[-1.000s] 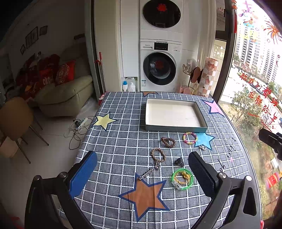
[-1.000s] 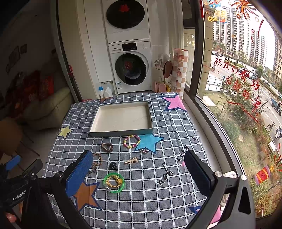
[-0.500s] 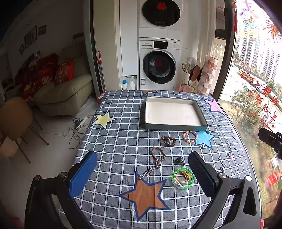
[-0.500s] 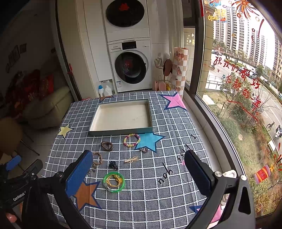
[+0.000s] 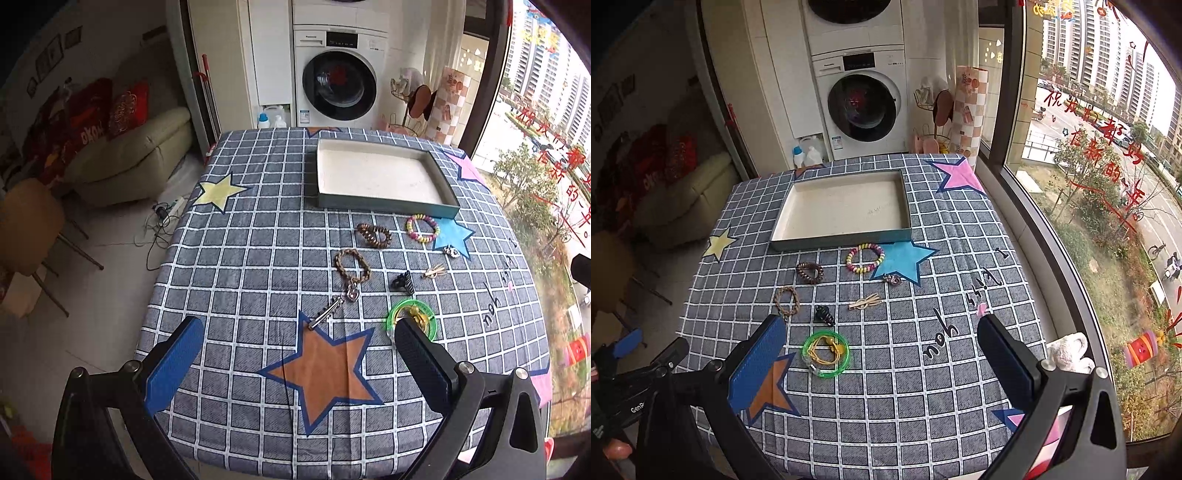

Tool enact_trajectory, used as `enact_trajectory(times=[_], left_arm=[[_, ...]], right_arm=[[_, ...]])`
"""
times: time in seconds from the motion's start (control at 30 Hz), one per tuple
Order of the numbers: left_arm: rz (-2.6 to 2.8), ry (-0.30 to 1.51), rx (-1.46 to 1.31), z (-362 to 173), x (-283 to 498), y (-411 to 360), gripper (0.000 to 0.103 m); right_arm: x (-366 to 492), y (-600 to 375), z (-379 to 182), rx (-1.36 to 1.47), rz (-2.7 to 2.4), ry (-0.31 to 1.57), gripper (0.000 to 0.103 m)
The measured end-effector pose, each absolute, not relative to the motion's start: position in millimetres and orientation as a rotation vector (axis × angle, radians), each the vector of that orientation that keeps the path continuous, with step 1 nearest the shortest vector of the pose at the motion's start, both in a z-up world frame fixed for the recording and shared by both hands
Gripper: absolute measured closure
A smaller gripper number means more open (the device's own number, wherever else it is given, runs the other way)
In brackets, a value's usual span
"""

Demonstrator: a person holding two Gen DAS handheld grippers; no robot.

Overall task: Organize jewelry
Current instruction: 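Grasp the spiky silver hair clip with the left tool while the right tool grasps the green glow bracelet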

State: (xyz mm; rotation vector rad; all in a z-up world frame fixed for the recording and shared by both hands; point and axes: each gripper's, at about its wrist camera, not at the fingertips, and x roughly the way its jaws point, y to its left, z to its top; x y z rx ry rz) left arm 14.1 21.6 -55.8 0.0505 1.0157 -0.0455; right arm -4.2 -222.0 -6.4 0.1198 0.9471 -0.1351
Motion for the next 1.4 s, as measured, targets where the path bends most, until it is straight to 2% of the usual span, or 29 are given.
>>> enact_trajectory(times=[0.4, 0.83, 0.97, 1.1, 1.2, 1.23, 1.3, 1.4], left_arm=[[-0.122, 1.188, 0.163, -140.7, 50.9, 32.3, 0.000], [-0.198, 1.189, 0.261, -184.2, 83.2, 9.0, 0.000], [-0.208, 1.187, 0.268, -193.6, 90.5, 3.5, 0.000], [-0.224, 1.179, 0.264, -197.7, 94.5, -0.6, 0.000], [-0.233, 1.183, 0.278, -203.4, 98.2, -4.8, 0.000], [-0.238, 1.195, 0.283, -206.6, 99.7, -6.4, 0.003], [-0.244, 1.206, 0.285, -211.5, 101.0, -8.5, 0.003], [-0.270, 1.198, 0.277, -212.8, 100.9, -12.0, 0.006]], right_arm=[[29.4, -209.8, -96.5, 0.149, -0.123, 1.260, 0.000], [51.2, -210.5, -177.2, 0.274, -0.112, 1.431, 0.001], [58.8, -208.5, -193.7, 0.286, -0.097, 1.456, 0.008], [65.4, -202.6, -207.7, 0.281, -0.074, 1.495, 0.026], [67.2, -198.9, -216.1, 0.268, -0.058, 1.508, 0.035], [68.0, -198.7, -217.1, 0.276, -0.048, 1.499, 0.035], [71.2, -196.2, -217.4, 0.256, -0.043, 1.489, 0.036], [76.7, -192.3, -218.7, 0.231, -0.040, 1.489, 0.042]])
